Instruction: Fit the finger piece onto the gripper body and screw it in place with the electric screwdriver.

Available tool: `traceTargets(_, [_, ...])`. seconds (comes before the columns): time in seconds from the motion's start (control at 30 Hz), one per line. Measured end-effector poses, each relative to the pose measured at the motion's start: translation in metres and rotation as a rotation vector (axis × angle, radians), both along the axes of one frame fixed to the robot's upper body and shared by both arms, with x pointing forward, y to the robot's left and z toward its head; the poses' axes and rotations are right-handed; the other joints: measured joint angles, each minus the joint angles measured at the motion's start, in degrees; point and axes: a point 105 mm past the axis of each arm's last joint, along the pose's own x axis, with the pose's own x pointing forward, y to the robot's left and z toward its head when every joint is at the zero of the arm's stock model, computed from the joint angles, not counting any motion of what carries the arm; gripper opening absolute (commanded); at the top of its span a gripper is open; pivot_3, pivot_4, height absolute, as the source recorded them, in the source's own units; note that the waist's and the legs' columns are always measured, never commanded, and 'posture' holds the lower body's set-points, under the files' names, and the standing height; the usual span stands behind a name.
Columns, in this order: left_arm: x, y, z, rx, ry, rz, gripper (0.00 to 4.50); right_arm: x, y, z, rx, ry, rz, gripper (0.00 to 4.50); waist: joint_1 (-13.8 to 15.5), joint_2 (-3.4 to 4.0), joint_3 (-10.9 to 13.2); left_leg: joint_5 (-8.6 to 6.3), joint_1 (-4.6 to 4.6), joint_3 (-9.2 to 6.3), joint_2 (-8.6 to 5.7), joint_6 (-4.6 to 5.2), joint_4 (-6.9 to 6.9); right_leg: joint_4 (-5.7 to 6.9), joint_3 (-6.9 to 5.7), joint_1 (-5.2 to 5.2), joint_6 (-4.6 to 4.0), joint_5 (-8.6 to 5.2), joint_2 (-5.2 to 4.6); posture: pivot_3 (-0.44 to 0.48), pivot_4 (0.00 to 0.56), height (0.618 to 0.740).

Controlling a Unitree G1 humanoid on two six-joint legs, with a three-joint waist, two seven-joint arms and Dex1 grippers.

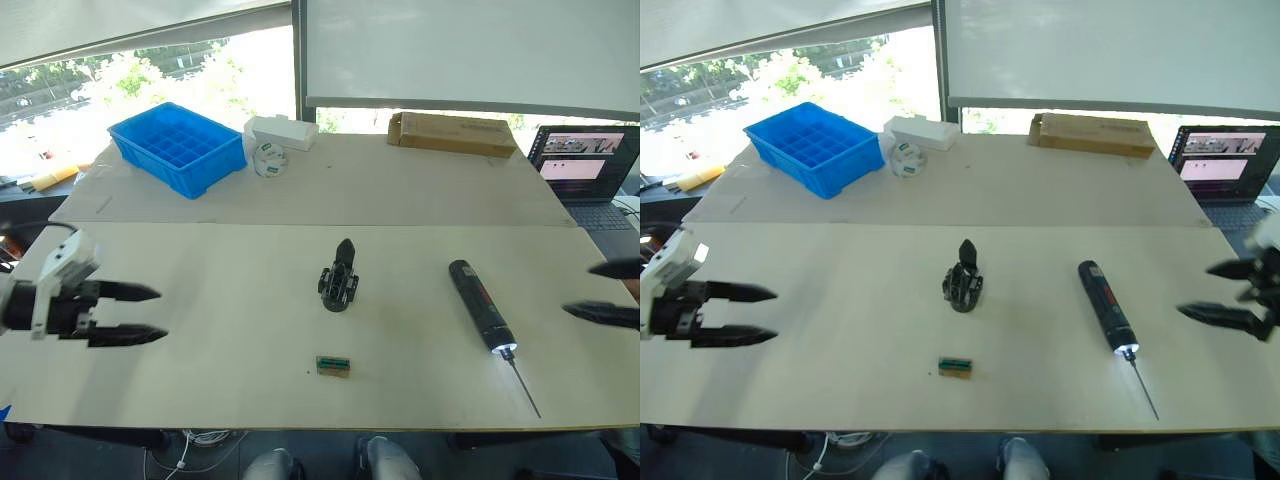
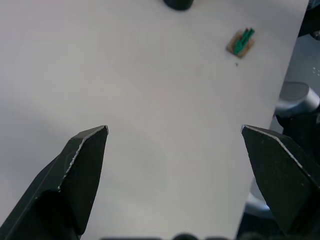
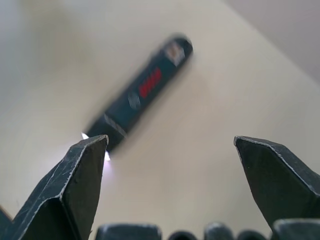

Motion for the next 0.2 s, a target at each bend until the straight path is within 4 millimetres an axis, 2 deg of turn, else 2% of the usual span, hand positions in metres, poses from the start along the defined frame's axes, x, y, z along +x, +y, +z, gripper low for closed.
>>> traceTargets(0.1, [0.0,0.008,-0.005,0.041,-0.029,0.002,4.5,-0.006,-0.017,-0.008,0.009,-0.022,0.003,4.48,-0.34,0.05,0.02,0.02,0.08,0.01,0.04,-0.04,0.0,0.13,0.01,-0.03,-0.18,-0.05,-0.03,0.0,0.15,0.738])
traceTargets(0.2, [0.007,0.007,-0.005,0.031,-0.08,0.009,4.5,-0.008,-0.018,-0.012,0.006,-0.034,0.034,4.48,-0.44,0.06,0.03,0.07,0.19,0.01,0.14,-0.14,-0.02,0.3,0.04,-0.01,-0.37,-0.13,-0.19,0.0,0.15,0.738])
